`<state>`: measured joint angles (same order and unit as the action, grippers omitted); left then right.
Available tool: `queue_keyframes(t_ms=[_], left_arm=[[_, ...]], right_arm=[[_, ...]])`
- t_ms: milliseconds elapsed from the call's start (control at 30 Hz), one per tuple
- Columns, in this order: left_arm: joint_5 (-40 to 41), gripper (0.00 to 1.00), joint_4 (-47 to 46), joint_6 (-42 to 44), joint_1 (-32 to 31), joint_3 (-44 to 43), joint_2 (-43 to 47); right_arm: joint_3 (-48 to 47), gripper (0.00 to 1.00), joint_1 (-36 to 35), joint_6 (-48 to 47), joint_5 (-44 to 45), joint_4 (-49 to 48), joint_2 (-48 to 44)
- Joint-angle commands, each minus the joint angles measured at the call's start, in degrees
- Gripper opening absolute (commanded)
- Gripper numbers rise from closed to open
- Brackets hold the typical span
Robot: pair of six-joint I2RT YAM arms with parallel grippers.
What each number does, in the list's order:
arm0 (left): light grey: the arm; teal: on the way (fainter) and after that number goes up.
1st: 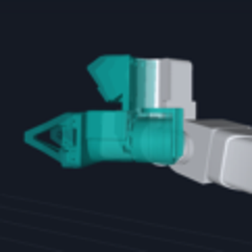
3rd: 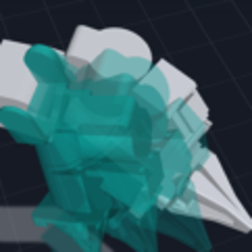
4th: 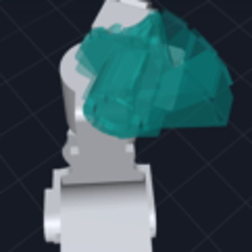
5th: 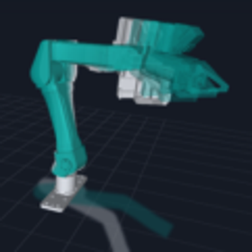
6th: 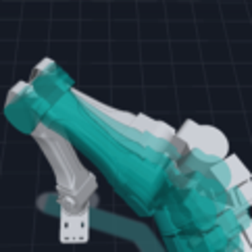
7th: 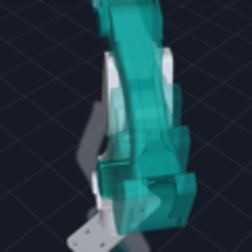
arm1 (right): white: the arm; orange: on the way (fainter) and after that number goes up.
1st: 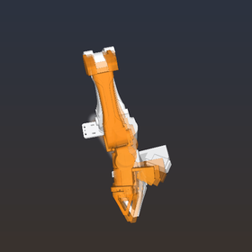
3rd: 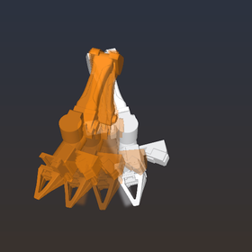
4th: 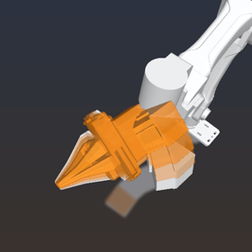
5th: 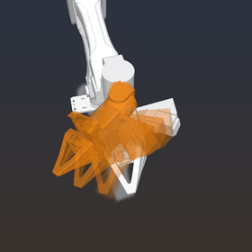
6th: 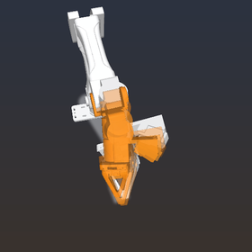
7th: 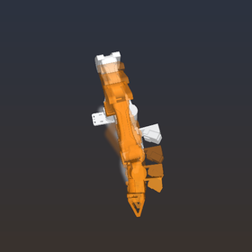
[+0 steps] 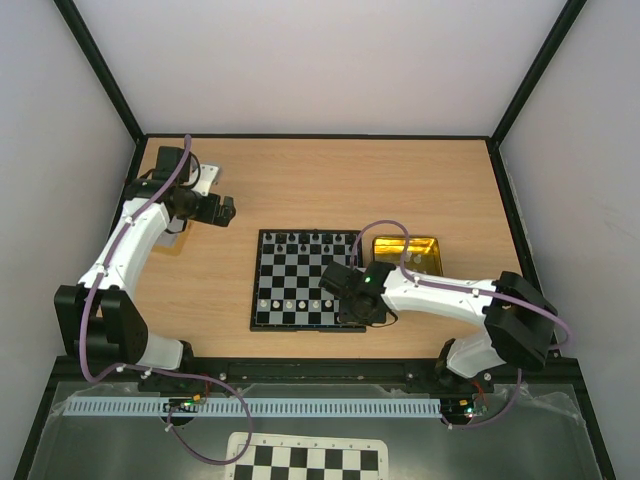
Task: Set up the chess pieces on the board
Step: Place the chess piece on the chessboard.
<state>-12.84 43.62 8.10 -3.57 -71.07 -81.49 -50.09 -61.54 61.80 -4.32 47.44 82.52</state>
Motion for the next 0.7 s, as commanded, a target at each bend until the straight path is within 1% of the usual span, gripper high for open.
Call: queue_keyframes(t_ms=[0, 667], left_arm=[[0.1, 0.99, 0.3, -0.3, 0.2, 0.1, 0.8], [0.3, 0.99, 0.2, -0.4, 0.2, 0.3, 0.9]], right_arm=[[-1.4, 0.02, -0.1, -0.4, 1.8, 0.2, 0.8], [-0.6, 0.02, 0.6, -1.9, 0.0, -0.5, 1.6]])
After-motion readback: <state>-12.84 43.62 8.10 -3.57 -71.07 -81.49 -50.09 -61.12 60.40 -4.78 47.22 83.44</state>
